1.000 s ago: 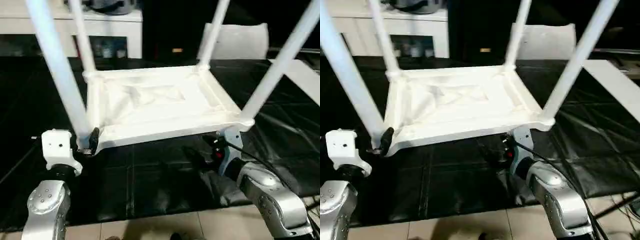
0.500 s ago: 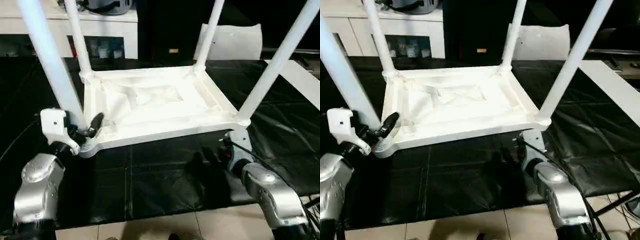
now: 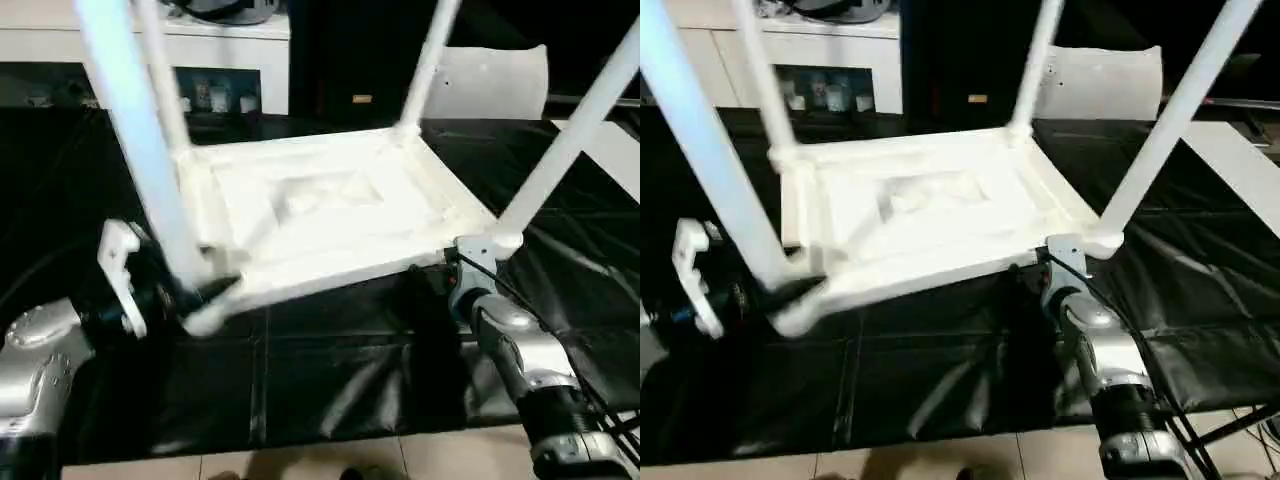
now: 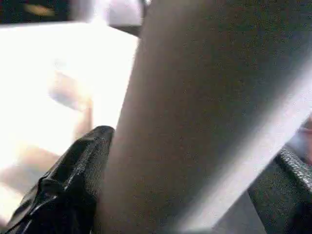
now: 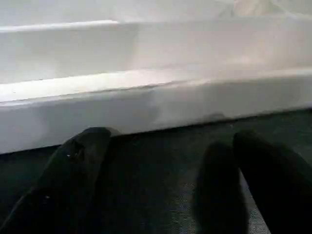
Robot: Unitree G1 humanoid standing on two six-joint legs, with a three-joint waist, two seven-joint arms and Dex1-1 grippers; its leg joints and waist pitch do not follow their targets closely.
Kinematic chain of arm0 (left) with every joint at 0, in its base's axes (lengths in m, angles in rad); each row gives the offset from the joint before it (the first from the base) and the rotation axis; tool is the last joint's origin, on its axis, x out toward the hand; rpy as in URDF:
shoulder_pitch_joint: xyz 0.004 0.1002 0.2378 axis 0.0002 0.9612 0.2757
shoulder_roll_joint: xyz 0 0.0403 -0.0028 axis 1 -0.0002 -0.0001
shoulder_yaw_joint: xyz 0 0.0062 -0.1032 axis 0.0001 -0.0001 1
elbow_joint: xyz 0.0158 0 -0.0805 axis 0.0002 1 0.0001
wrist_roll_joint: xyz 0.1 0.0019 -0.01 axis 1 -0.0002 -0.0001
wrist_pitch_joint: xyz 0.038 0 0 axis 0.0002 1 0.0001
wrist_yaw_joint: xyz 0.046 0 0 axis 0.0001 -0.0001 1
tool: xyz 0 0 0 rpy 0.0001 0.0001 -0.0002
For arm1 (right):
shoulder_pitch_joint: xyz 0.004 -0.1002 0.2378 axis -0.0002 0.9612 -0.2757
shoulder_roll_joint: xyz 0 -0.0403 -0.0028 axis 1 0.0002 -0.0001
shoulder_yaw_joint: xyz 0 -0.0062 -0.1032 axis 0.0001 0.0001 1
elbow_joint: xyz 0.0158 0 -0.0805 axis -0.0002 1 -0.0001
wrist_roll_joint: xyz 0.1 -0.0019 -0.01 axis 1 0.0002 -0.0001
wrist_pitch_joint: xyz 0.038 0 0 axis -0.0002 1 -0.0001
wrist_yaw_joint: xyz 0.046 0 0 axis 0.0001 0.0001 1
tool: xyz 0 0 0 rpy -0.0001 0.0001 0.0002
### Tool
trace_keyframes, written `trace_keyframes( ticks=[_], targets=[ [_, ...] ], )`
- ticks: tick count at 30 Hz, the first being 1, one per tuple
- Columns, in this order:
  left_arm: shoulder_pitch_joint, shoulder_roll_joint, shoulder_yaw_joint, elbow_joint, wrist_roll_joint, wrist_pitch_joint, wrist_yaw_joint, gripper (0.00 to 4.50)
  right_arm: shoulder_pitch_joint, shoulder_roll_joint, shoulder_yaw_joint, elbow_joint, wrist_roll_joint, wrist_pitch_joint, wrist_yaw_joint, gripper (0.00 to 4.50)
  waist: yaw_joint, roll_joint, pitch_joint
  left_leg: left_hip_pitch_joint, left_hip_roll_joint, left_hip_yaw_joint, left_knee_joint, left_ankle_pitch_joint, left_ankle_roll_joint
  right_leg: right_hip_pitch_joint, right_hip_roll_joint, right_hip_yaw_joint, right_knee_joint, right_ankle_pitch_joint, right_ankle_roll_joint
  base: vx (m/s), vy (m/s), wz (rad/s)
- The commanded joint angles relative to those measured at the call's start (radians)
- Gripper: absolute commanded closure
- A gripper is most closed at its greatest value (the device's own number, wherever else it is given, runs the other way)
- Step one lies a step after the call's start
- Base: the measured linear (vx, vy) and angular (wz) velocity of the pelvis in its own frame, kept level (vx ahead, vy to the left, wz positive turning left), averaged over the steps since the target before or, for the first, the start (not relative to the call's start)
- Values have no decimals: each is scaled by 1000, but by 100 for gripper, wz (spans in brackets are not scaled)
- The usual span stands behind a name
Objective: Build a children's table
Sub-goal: Rotate table base
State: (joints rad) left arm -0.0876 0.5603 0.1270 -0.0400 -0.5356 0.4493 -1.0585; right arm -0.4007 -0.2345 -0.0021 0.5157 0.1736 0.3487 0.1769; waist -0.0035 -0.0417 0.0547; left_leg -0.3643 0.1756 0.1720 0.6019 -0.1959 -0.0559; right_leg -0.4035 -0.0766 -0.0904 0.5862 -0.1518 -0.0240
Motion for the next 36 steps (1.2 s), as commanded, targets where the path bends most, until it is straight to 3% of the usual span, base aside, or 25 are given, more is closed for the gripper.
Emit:
trace_keyframes(
  ticks=[1,2,4,5,6,8,9,10,13,16,19,23,25,27,28,32,36],
  targets=[
    [29,0,-88,-121,-55,64,-39,31,-33,35,25,12,-5,-36,28,0,1,15,-58,11,53,-11,-79,-258,-12,47,-66,60,-56,-301,-196,0,0,0],
    [35,0,-97,-140,-64,75,-39,31,-36,41,30,13,-7,-38,30,0,0,9,-56,11,53,-12,-79,-275,-14,46,-67,60,-59,-346,-184,0,0,0],
    [40,-4,-112,-170,-79,94,-37,31,-44,52,39,23,-11,-48,34,0,-7,9,-50,13,49,-15,-79,-327,-25,39,-65,59,-68,-442,-149,0,0,0],
    [42,-11,-128,-199,-94,112,-34,31,-52,66,49,34,-17,-56,39,0,-11,-4,-50,12,48,-14,-78,-339,-26,39,-65,58,-73,-476,-136,0,0,0],
    [43,-13,-134,-211,-100,120,-34,31,-57,72,51,41,-19,-62,41,0,-14,1,-48,14,46,-18,-76,-356,-32,38,-68,55,-77,-537,-114,0,0,0],
    [38,-34,-160,-247,-115,142,-28,31,-74,98,64,61,-26,-75,49,0,-20,-1,-46,12,45,-21,-75,-364,-35,36,-68,52,-86,-598,-80,0,0,0],
    [33,-46,-172,-257,-116,146,-22,31,-81,108,70,69,-28,-80,54,0,-22,-9,-46,12,44,-20,-74,-365,-34,34,-67,52,-89,-615,-69,0,0,0],
    [16,-77,-199,-275,-121,159,-2,31,-97,134,83,91,-42,-93,65,0,-27,-5,-46,16,44,-22,-71,-374,-38,29,-67,49,-92,-640,-58,0,0,0],
    [-13,-116,-232,-273,-117,157,22,31,-113,160,99,107,-56,-102,75,0,-34,-8,-47,16,43,-24,-72,-384,-40,28,-63,46,-94,-633,-51,0,0,0],
    [-45,-157,-268,-260,-107,154,37,31,-133,180,108,130,-63,-114,75,0,-47,-9,-48,13,45,-27,-73,-405,-44,28,-64,44,-93,-619,-52,0,0,0],
    [-63,-182,-286,-250,-98,150,45,31,-146,191,111,146,-68,-123,78,0,-48,-9,-50,11,44,-27,-72,-399,-42,29,-64,47,-89,-593,-64,0,0,0],
    [-129,-259,-338,-196,-64,123,64,31,-169,218,127,181,-94,-152,120,0,-46,-13,-54,10,46,-21,-70,-357,-32,30,-63,52,-84,-527,-90,0,0,0],
    [-145,-277,-352,-183,-56,114,68,31,-172,226,134,186,-93,-156,131,0,-45,-12,-57,2,48,-22,-73,-328,-28,39,-65,55,-75,-473,-103,0,0,0],
    [-159,-293,-363,-169,-47,106,72,31,-175,234,141,190,-93,-158,139,0,-45,-13,-60,1,49,-20,-72,-306,-23,42,-66,56,-71,-439,-113,0,0,0],
    [-184,-318,-376,-138,-24,81,82,31,-182,247,149,202,-94,-169,153,0,-42,-12,-61,6,48,-16,-69,-287,-16,39,-65,58,-70,-410,-126,0,0,0],
    [-223,-358,-375,-80,6,39,101,31,-200,270,149,230,-96,-192,182,0,-43,-14,-66,-6,49,-16,-68,-231,-3,52,-68,58,-61,-350,-149,0,0,0],
    [-282,-394,-364,19,71,-57,144,31,-222,291,133,281,-109,-210,168,0,-42,-9,-65,-1,52,-14,-69,-211,8,50,-65,58,-60,-308,-172,0,0,0]
  ],
)
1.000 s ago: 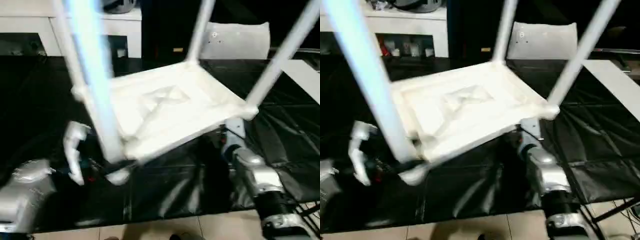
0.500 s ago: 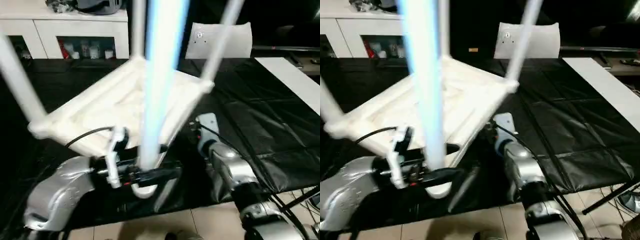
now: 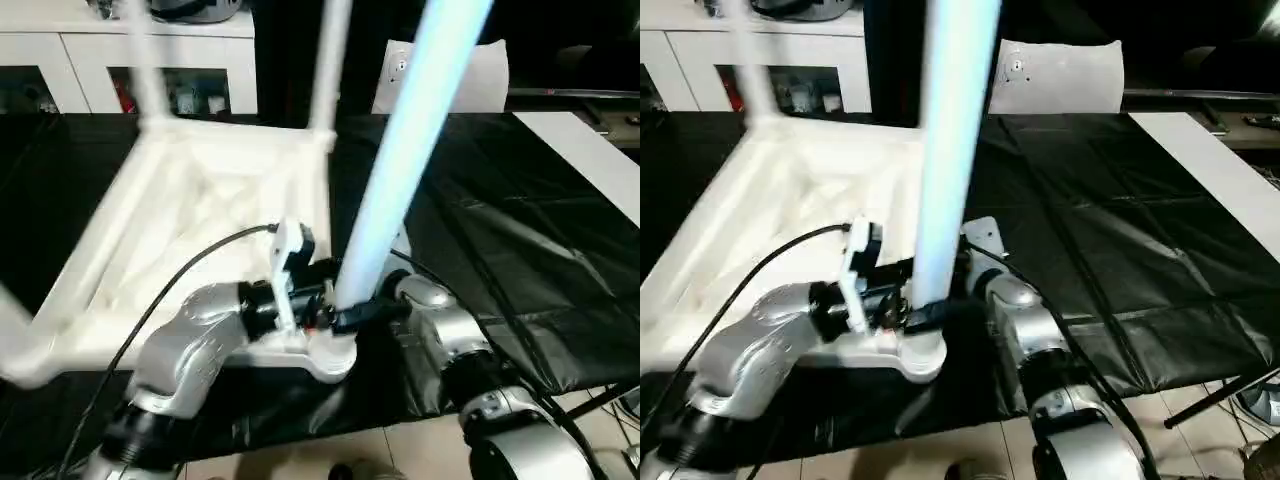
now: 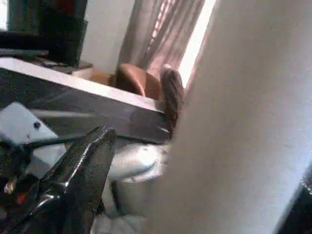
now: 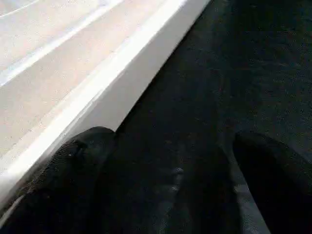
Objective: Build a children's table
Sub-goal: Rotate table base
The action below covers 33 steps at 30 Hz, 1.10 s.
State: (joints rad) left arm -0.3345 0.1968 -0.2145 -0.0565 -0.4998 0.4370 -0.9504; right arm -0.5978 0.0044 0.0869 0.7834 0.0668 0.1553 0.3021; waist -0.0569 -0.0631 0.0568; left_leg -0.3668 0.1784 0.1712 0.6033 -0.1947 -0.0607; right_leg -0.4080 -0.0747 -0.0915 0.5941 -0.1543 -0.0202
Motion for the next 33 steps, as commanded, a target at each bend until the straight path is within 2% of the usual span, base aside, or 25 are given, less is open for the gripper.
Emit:
trace_keyframes(
  ticks=[1,3,4,6,8,10,13,14,15,16,17,18,19,20,21,22,23,25,26,27,29,30,32,33],
  targets=[
    [-51,-38,-10,71,55,-76,60,31,-32,53,29,27,-2,-27,18,0,10,17,-66,1,48,-13,-70,-222,11,54,-67,58,-70,-310,-179,0,0,0],
    [-74,-33,9,126,96,-128,93,31,-37,44,-4,38,4,-47,-31,0,9,15,-65,-1,48,-16,-72,-243,4,57,-69,56,-73,-346,-168,0,0,0],
    [-86,-22,22,156,117,-153,104,31,-34,33,-32,40,11,-59,-64,0,9,14,-65,5,47,-15,-70,-266,-2,52,-69,56,-77,-379,-156,0,0,0],
    [-89,-17,29,165,122,-159,107,31,-32,27,-46,39,16,-64,-78,0,10,13,-65,4,46,-14,-70,-268,-4,51,-69,56,-78,-400,-146,0,0,0],
    [-95,7,62,184,126,-173,109,31,-8,-5,-95,29,32,-77,-110,0,17,14,-66,11,49,-13,-68,-262,-5,47,-70,58,-77,-391,-148,0,0,0],
    [-91,30,83,192,133,-182,113,31,22,-32,-118,-1,37,-83,-121,0,23,14,-65,9,51,-12,-72,-253,-7,50,-65,56,-71,-341,-156,0,0,0],
    [-86,53,104,215,152,-210,123,31,58,-60,-134,-34,38,-85,-119,0,29,12,-66,7,48,-12,-72,-252,-4,52,-64,56,-71,-339,-153,0,0,0],
    [-85,59,112,227,153,-223,127,31,72,-68,-141,-49,39,-84,-121,0,31,10,-66,7,46,-12,-71,-263,-6,52,-66,55,-76,-380,-135,0,0,0],
    [-81,68,120,234,157,-231,133,31,89,-77,-149,-70,42,-78,-120,0,31,10,-66,7,46,-12,-71,-263,-6,52,-66,55,-76,-380,-135,0,0,0],
    [-79,76,127,244,163,-241,141,31,103,-86,-155,-88,46,-74,-120,0,30,10,-64,6,44,-13,-71,-273,-4,51,-66,53,-82,-432,-116,0,0,0],
    [-76,84,136,254,170,-241,155,31,119,-94,-160,-110,47,-70,-119,0,31,14,-63,6,43,-13,-71,-279,-4,50,-66,52,-85,-449,-108,0,0,0],
    [-73,94,141,262,181,-245,170,31,135,-101,-165,-133,49,-63,-117,0,30,13,-63,9,43,-13,-70,-292,-6,46,-66,50,-89,-483,-95,0,0,0],
    [-69,108,147,273,197,-250,191,31,156,-111,-171,-168,52,-53,-113,0,31,12,-63,8,43,-14,-70,-292,-5,47,-66,50,-92,-491,-89,0,0,0],
    [-64,115,151,275,203,-248,199,31,170,-117,-174,-191,54,-47,-111,0,31,13,-59,10,43,-16,-71,-313,-5,41,-64,47,-99,-537,-69,0,0,0],
    [-54,120,155,266,202,-239,204,31,186,-122,-176,-220,55,-37,-110,0,29,12,-59,10,42,-17,-71,-317,-7,41,-63,45,-98,-549,-63,0,0,0],
    [-28,125,158,228,193,-223,198,31,216,-130,-182,-283,63,-14,-107,0,28,16,-60,11,42,-17,-71,-328,-10,39,-64,43,-103,-567,-55,0,0,0],
    [-9,127,157,198,187,-209,193,31,233,-134,-184,-319,68,0,-104,0,29,17,-60,12,42,-17,-70,-327,-10,38,-64,44,-103,-564,-54,0,0,0],
    [25,135,150,144,183,-187,189,31,261,-142,-181,-377,71,19,-93,0,30,16,-60,12,46,-18,-74,-327,-5,38,-63,46,-98,-536,-64,0,0,0],
    [32,136,149,134,183,-184,189,31,267,-144,-179,-388,70,22,-90,0,29,22,-59,12,47,-19,-75,-339,-4,36,-61,45,-99,-528,-72,0,0,0],
    [34,137,148,129,183,-182,189,31,269,-145,-178,-393,70,23,-89,0,30,21,-60,15,46,-18,-74,-347,-3,33,-59,44,-101,-531,-72,0,0,0],
    [90,148,132,47,177,-151,206,31,315,-165,-154,-495,77,59,-52,0,37,28,-59,15,49,-20,-76,-356,-5,35,-62,46,-98,-514,-84,0,0,0],
    [106,151,130,24,174,-142,212,31,326,-170,-148,-520,81,70,-44,0,38,26,-58,14,50,-20,-78,-355,-4,36,-61,46,-99,-509,-84,0,0,0],
    [163,160,134,-55,174,-101,246,31,368,-189,-127,-615,94,119,-13,0,39,30,-58,10,52,-18,-80,-341,4,38,-58,51,-92,-459,-97,0,0,0],
    [163,160,134,-55,174,-101,246,31,368,-189,-127,-615,94,119,-13,0,39,30,-58,10,52,-18,-80,-341,4,38,-58,51,-92,-459,-97,0,0,0]
  ],
)
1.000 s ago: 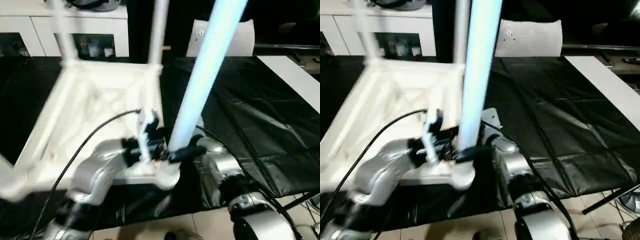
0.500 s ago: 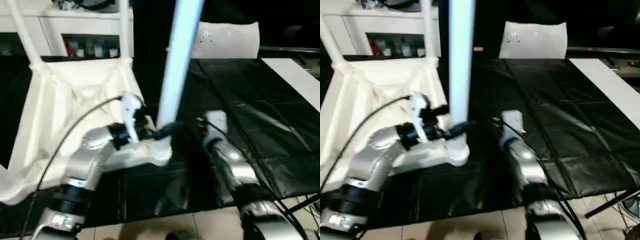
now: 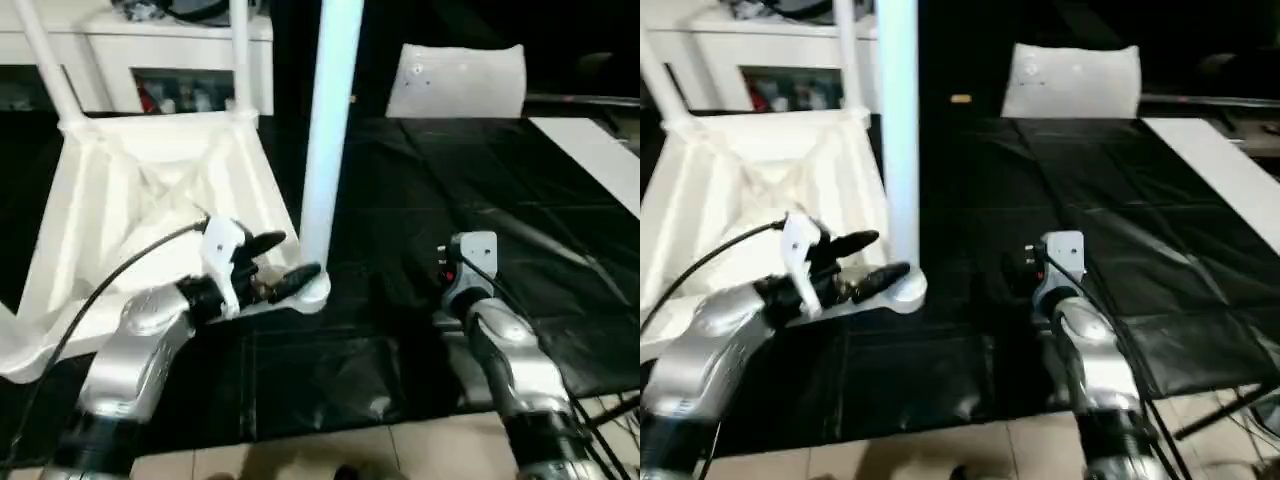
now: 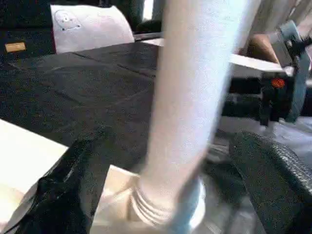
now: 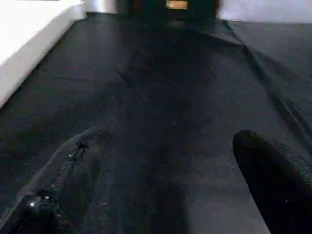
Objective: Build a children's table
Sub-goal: Rotate table base, then rotate leg to tighten
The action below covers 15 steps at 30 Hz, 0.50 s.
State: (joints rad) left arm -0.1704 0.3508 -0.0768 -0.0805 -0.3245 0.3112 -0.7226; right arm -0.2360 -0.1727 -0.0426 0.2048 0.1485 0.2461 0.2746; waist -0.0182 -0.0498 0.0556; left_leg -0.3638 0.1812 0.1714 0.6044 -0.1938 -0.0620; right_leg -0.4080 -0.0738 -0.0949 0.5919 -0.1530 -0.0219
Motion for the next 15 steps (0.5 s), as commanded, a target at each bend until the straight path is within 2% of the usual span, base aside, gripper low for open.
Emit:
trace_keyframes(
  ticks=[1,2,3,4,6,7,9,11,15],
  targets=[
    [15,10,3,-51,7,39,34,31,18,-18,10,-66,13,43,26,0,1,18,-58,6,46,-17,-80,-330,8,39,-58,54,-88,-448,-99,0,0,0],
    [26,13,8,-61,20,44,49,31,27,-23,17,-84,16,51,37,0,2,19,-59,5,46,-17,-80,-324,9,40,-58,54,-88,-441,-99,0,0,0],
    [47,22,22,-74,62,53,95,31,46,-33,31,-127,26,69,64,0,0,13,-58,1,47,-18,-81,-323,11,42,-56,54,-88,-434,-96,0,0,0],
    [57,26,29,-75,102,49,132,31,57,-36,36,-155,42,80,85,0,1,14,-57,1,48,-19,-81,-323,13,44,-56,54,-88,-436,-90,0,0,0],
    [66,29,30,-79,130,68,166,31,72,-41,40,-194,63,100,113,0,-2,15,-55,4,43,-18,-80,-341,17,40,-56,52,-96,-489,-69,0,0,0],
    [78,30,30,-95,142,109,197,31,82,-50,53,-218,45,74,123,0,0,18,-53,7,44,-20,-78,-351,11,35,-58,50,-101,-528,-55,0,0,0],
    [86,27,33,-107,140,120,211,31,88,-56,59,-235,47,77,130,0,-3,18,-52,8,43,-23,-79,-368,6,34,-59,47,-105,-560,-47,0,0,0],
    [110,-11,62,-136,112,119,258,31,110,-68,71,-304,110,134,181,0,-1,20,-52,10,46,-23,-80,-370,11,34,-58,48,-109,-541,-49,0,0,0],
    [126,-31,71,-157,75,127,255,31,128,-74,101,-367,119,129,217,0,-1,18,-52,8,45,-26,-82,-380,15,35,-60,44,-113,-542,-47,0,0,0]
  ],
)
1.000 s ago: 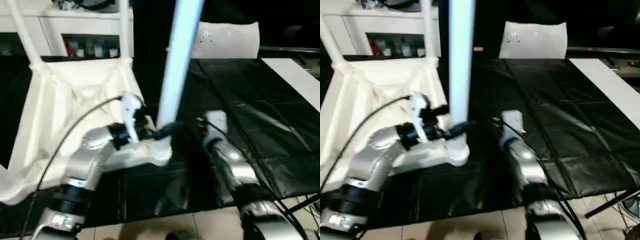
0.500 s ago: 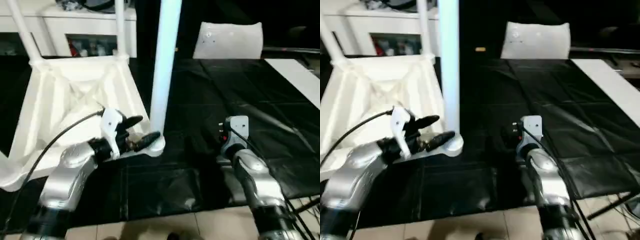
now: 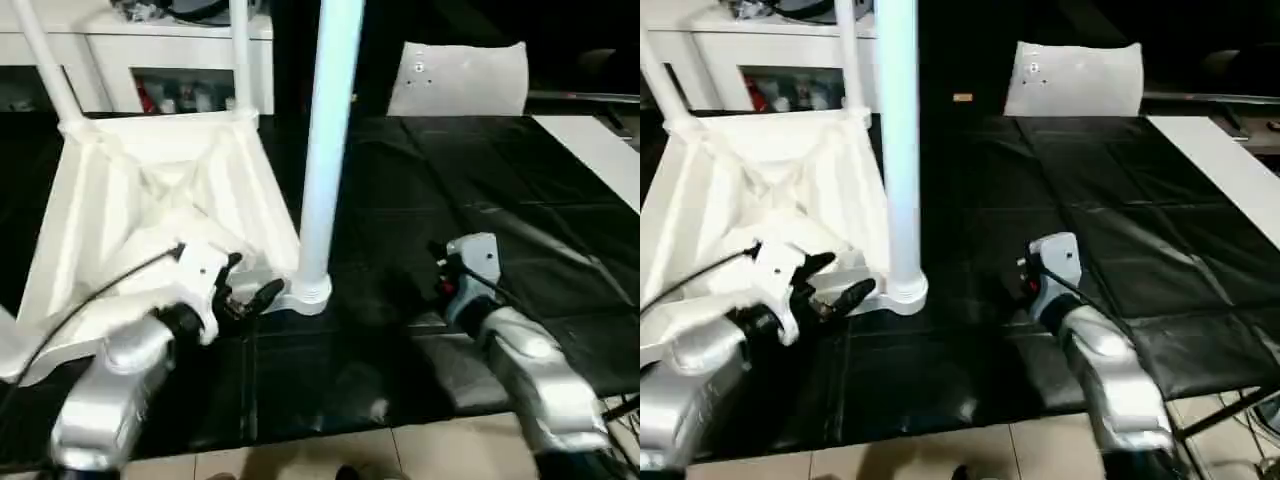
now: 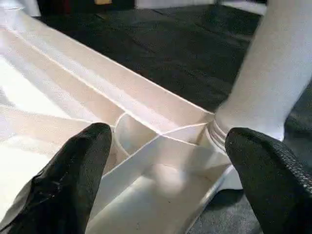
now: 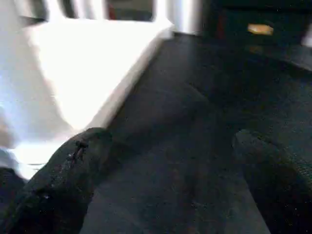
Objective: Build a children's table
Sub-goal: Rotate leg to tighten
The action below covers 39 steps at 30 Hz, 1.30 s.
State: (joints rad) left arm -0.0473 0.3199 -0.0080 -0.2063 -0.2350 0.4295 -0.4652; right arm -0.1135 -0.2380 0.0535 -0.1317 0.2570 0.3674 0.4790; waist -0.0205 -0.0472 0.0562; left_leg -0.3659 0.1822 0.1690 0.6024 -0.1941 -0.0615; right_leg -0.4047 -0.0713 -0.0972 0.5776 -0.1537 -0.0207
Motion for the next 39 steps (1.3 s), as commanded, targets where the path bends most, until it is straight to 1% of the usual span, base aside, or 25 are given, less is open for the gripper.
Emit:
trace_keyframes(
  ticks=[1,3,4,5,6,7,8,10,11,12,15,16,17,18,20,21,24,25,26,27,28,29,31,33,39],
  targets=[
    [8,6,-6,-36,-12,5,-17,31,10,-11,12,-48,21,35,19,0,1,15,-51,9,44,-25,-81,-384,14,31,-63,46,-100,-548,-46,0,0,0],
    [3,46,-47,-26,15,-20,-74,31,22,-43,46,-90,48,126,62,0,1,5,-50,10,44,-25,-81,-380,18,31,-61,47,-101,-556,-41,0,0,0],
    [-1,62,-58,-23,8,-21,-105,31,25,-55,55,-100,52,140,80,0,6,11,-50,12,44,-27,-82,-377,19,31,-61,49,-98,-556,-33,0,0,0],
    [-6,76,-68,-20,4,-26,-131,48,26,-63,60,-105,52,142,93,0,6,2,-50,9,44,-26,-83,-370,21,32,-65,51,-98,-560,-28,0,0,0],
    [-6,76,-68,-20,4,-26,-131,48,26,-63,60,-105,52,142,93,0,8,6,-50,10,45,-25,-82,-366,17,29,-66,53,-98,-558,-31,0,0,0],
    [-22,95,-81,-8,6,-26,-164,48,28,-76,62,-104,53,131,110,0,8,3,-50,9,45,-25,-83,-366,17,30,-67,52,-99,-559,-31,0,0,0],
    [-37,118,-98,7,10,-34,-205,48,28,-92,65,-102,54,127,130,0,10,7,-52,9,46,-26,-83,-361,13,31,-68,52,-96,-547,-36,0,0,0],
    [-61,155,-123,36,16,-48,-268,48,28,-119,73,-104,59,122,168,0,16,7,-51,12,45,-26,-83,-360,15,31,-68,54,-95,-543,-32,0,0,0],
    [-82,178,-137,63,26,-63,-305,68,27,-132,74,-108,64,126,185,0,16,14,-51,10,44,-26,-85,-356,15,34,-68,54,-95,-536,-34,0,0,0],
    [-102,194,-148,90,37,-77,-330,68,26,-143,74,-112,68,130,196,0,17,10,-52,10,44,-25,-84,-353,13,34,-67,54,-96,-528,-35,0,0,0],
    [-155,226,-175,155,48,-87,-388,94,22,-167,72,-121,73,148,214,0,21,11,-54,12,45,-25,-83,-339,11,36,-70,55,-91,-511,-50,0,0,0],
    [-202,232,-189,219,68,-101,-410,100,20,-182,72,-117,68,146,228,0,25,11,-55,13,45,-24,-83,-327,12,37,-69,55,-90,-493,-56,0,0,0],
    [-208,232,-191,229,70,-103,-412,106,19,-184,73,-116,67,145,230,0,26,11,-57,15,45,-22,-82,-323,11,36,-69,56,-88,-483,-59,0,0,0],
    [-221,233,-195,250,77,-113,-416,117,18,-187,72,-113,66,143,232,0,27,13,-57,11,47,-24,-84,-312,8,40,-71,57,-84,-456,-73,0,0,0],
    [-260,234,-211,311,91,-138,-436,137,15,-191,68,-104,65,141,231,0,27,7,-59,13,48,-22,-82,-312,8,40,-72,57,-83,-445,-82,0,0,0],
    [-282,233,-217,341,91,-144,-455,137,14,-193,67,-101,64,140,230,0,28,6,-58,12,47,-22,-83,-307,10,41,-74,57,-83,-448,-85,0,0,0],
    [-342,227,-227,421,77,-173,-527,172,14,-198,65,-97,64,141,232,0,33,7,-61,11,46,-20,-81,-272,13,44,-75,58,-80,-421,-95,0,0,0],
    [-360,229,-234,446,75,-179,-558,177,15,-199,65,-96,64,141,233,0,34,14,-63,11,49,-21,-82,-260,10,46,-76,60,-73,-383,-111,0,0,0],
    [-376,232,-241,468,73,-181,-589,181,16,-201,66,-96,63,141,233,0,33,11,-61,10,46,-19,-82,-260,13,46,-74,59,-78,-386,-110,0,0,0],
    [-390,233,-247,487,73,-185,-612,189,17,-203,66,-96,63,142,235,0,35,10,-64,12,48,-18,-81,-255,11,48,-76,60,-72,-366,-120,0,0,0],
    [-405,235,-254,506,73,-190,-636,189,19,-203,66,-96,64,142,235,0,36,13,-64,12,49,-18,-81,-250,10,49,-77,61,-70,-351,-129,0,0,0],
    [-423,237,-261,525,73,-184,-661,212,21,-205,66,-97,63,142,236,0,38,18,-65,12,50,-19,-81,-243,8,51,-78,60,-66,-331,-141,0,0,0],
    [-437,238,-267,543,73,-184,-681,219,25,-208,66,-99,62,143,236,0,39,15,-65,11,49,-17,-81,-238,9,53,-77,61,-65,-313,-151,0,0,0],
    [-446,241,-272,555,75,-188,-695,233,27,-209,67,-101,63,145,237,0,41,15,-65,11,50,-17,-81,-240,8,55,-79,61,-64,-316,-157,0,0,0],
    [-460,254,-291,577,99,-159,-730,279,30,-217,76,-101,62,147,242,0,44,12,-63,15,53,-17,-82,-257,5,53,-79,60,-68,-357,-151,0,0,0]
  ],
)
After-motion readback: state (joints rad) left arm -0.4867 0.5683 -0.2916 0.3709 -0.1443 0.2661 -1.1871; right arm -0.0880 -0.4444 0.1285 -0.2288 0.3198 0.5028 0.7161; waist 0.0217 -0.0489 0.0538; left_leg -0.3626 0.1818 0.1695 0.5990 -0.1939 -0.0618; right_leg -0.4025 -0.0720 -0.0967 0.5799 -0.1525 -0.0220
